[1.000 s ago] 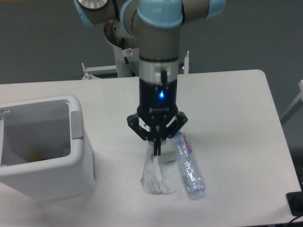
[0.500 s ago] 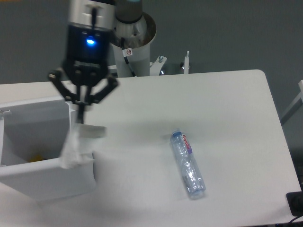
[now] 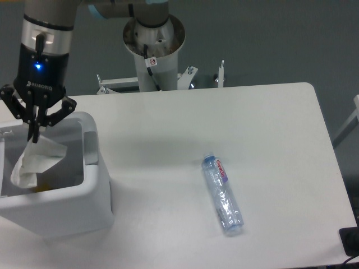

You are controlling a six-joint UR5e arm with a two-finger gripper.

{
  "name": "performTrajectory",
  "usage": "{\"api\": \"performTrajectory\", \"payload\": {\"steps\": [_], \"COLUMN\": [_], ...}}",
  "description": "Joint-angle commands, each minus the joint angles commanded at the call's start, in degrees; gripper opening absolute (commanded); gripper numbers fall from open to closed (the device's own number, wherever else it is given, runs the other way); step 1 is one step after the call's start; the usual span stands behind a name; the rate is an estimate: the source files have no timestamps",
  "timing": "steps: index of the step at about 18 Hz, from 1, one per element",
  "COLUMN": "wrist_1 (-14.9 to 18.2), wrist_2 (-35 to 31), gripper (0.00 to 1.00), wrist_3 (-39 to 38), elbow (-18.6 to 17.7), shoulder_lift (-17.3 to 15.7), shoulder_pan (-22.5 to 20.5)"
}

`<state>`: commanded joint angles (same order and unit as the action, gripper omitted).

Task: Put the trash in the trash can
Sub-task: 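Move the gripper over the clear water bottle with red label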

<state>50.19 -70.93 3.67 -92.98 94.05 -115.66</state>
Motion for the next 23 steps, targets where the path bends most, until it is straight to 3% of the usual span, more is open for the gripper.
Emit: {"api": "performTrajectory", "payload": {"steps": [1, 2, 3, 6, 11, 13, 16, 19, 21, 23], "wrist_1": [0.17, 0.35, 0.44, 0.44, 0.53, 0.79, 0.88, 0.97, 0.61, -0.08], "wrist_2": [0.00, 0.09, 0.09, 0.26, 0.53, -0.09, -0.18, -1.40, -7.71, -8.88], "gripper": [0.78, 0.94, 1.00, 1.00, 1.00, 1.00, 1.00, 1.00, 1.00, 1.00], "wrist_3": [0.46, 0.29, 0.20, -3.65, -7.36, -6.49, -3.59, 3.25, 6.52, 7.23], "elbow": [0.00, 0.43, 0.78, 1.93, 3.42, 3.25, 4.12, 3.86, 3.86, 4.04], "shoulder_lift": [-0.18, -0.35, -0.62, -1.93, -1.68, 2.35, 7.19, 12.98, 17.21, 21.51], "shoulder_pan": [-0.09, -0.17, -0.26, -3.49, -19.40, -24.93, -28.91, -30.15, -30.15, -30.15]}}
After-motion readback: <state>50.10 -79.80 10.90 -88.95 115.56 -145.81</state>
